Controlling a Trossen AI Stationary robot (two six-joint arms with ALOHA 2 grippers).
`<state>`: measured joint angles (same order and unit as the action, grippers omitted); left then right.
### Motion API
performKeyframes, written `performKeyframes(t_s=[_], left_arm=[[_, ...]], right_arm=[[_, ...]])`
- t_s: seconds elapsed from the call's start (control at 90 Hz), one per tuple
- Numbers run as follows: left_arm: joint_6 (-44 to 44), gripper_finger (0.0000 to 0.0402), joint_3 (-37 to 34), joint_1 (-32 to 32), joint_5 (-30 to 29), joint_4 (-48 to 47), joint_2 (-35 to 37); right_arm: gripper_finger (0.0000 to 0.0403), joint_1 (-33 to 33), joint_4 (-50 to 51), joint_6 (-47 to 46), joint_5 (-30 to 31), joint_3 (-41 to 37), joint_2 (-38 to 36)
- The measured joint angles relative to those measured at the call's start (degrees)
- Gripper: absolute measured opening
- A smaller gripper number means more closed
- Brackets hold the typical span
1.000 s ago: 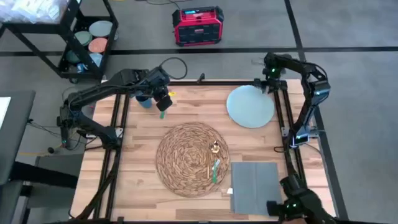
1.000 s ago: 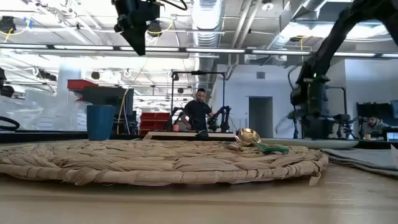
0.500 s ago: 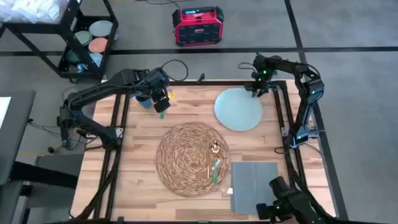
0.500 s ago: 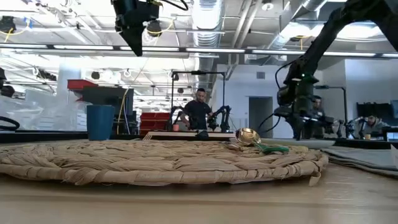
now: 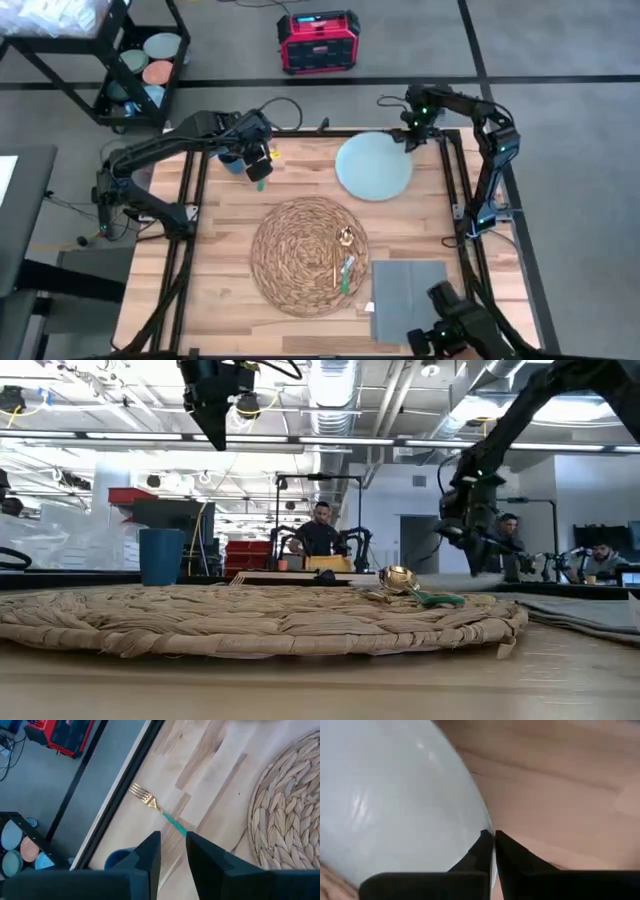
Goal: Set table place
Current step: Put the light blue plate on the brown placemat to the left of the gold table knife
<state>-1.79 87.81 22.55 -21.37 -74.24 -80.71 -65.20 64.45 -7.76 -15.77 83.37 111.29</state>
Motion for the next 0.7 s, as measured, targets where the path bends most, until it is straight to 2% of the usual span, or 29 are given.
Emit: performKeyframes(t_s=[0.289, 0.544, 0.7], left_arm=[[0.38, 0.0076, 0.00, 0.00, -0.04, 0.27, 0.24], [2.15, 0.0076, 0.00, 0.92, -0.63, 0.40, 2.32], [2.19, 0.0076, 0.00, 2.56, -0.64, 0.40, 3.87]], right_arm=[[0.0001, 6.99, 11.37, 4.09, -2.09, 16.78, -3.31], [0.0001, 18.60, 14.60, 5.75, -5.55, 23.15, -3.33], [0.0001, 22.32, 12.74, 5.38, -5.56, 26.37, -3.35]])
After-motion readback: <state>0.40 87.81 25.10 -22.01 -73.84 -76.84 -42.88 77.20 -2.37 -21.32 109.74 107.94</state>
